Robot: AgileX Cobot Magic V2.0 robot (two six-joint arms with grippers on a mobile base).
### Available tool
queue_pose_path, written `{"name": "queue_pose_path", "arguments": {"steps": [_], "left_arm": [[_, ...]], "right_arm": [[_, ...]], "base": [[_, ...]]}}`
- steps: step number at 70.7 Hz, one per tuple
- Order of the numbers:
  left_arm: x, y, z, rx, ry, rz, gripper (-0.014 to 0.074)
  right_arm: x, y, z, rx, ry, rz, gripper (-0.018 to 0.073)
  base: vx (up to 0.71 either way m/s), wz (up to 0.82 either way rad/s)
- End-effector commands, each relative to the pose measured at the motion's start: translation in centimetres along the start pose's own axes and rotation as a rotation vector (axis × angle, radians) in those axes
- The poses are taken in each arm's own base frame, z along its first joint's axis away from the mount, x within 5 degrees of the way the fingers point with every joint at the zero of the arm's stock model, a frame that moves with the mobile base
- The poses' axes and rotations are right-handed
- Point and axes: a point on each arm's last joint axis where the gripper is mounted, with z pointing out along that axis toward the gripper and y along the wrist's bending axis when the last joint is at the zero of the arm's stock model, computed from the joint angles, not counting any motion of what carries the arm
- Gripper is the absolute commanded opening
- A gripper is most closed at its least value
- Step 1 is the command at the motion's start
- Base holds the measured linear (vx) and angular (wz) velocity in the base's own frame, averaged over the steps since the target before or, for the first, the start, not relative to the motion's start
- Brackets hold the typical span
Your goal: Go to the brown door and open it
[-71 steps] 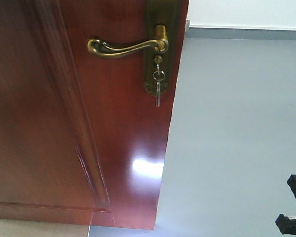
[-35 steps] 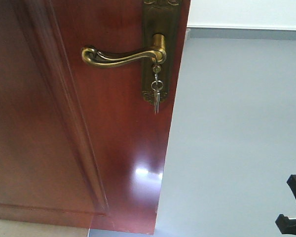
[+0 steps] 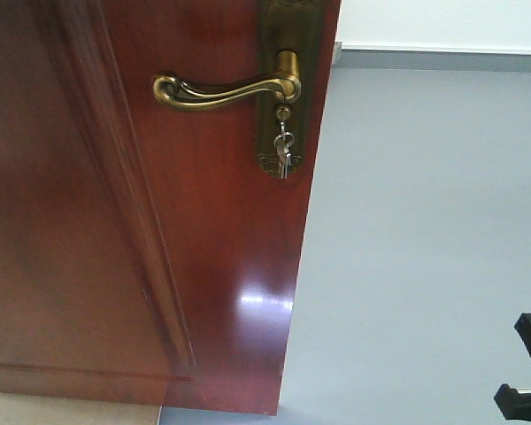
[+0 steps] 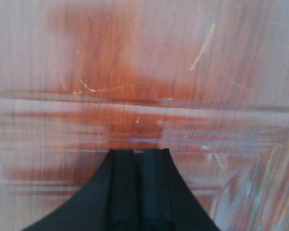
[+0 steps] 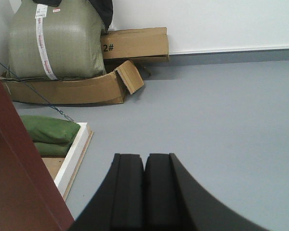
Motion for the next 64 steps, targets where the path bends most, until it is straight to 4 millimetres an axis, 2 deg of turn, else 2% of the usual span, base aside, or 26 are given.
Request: {"name": "queue_pose_path", "arguments": {"steps": [1, 8, 16, 18, 24, 25, 42, 51, 56, 64], "left_arm": [[-1.5, -0.3, -0.8, 0.026, -0.114, -0.003, 0.0017], [-0.4, 0.0, -2.0, 0.019, -0.109, -0.005, 0.0017], [2.5, 0.6, -3.8, 0.004, -0.088, -0.018, 0.0017], [3.7, 0.7, -4.5, -0.001, -0.079, -0.023, 0.0017], [5.9, 1.1, -6.4, -0.01, -0.11, -0.03, 0.0017], [6.8, 1.3, -6.8, -0.014, -0.102, -0.033, 0.0017], [14.5, 2.2, -12.8, -0.068, -0.237, -0.088, 0.0017], [18.9, 2.4, -14.9, -0.086, -0.281, -0.114, 0.0017], [20.4, 2.4, -15.6, -0.086, -0.311, -0.132, 0.0017], [20.7, 2.7, -16.3, -0.128, -0.265, -0.169, 0.0017]], "right_arm": [[-0.7, 0.0, -0.1, 0.002, -0.094, -0.01, 0.0], [-0.7, 0.0, -0.1, 0.002, -0.094, -0.01, 0.0], [-0.7, 0.0, -0.1, 0.002, -0.094, -0.01, 0.0], [-0.7, 0.0, -0.1, 0.002, -0.094, -0.01, 0.0], [-0.7, 0.0, -0.1, 0.002, -0.094, -0.01, 0.0], [-0.7, 0.0, -0.1, 0.002, -0.094, -0.01, 0.0], [-0.7, 0.0, -0.1, 0.002, -0.094, -0.01, 0.0], [-0.7, 0.0, -0.1, 0.002, -0.094, -0.01, 0.0], [-0.7, 0.0, -0.1, 0.002, -0.094, -0.01, 0.0], [-0.7, 0.0, -0.1, 0.002, -0.094, -0.01, 0.0]], "base": [[0.0, 0.0], [0.0, 0.0], [0.0, 0.0], [0.0, 0.0], [0.0, 0.0], [0.0, 0.0], [0.0, 0.0], [0.0, 0.0], [0.0, 0.0], [0.0, 0.0]]}}
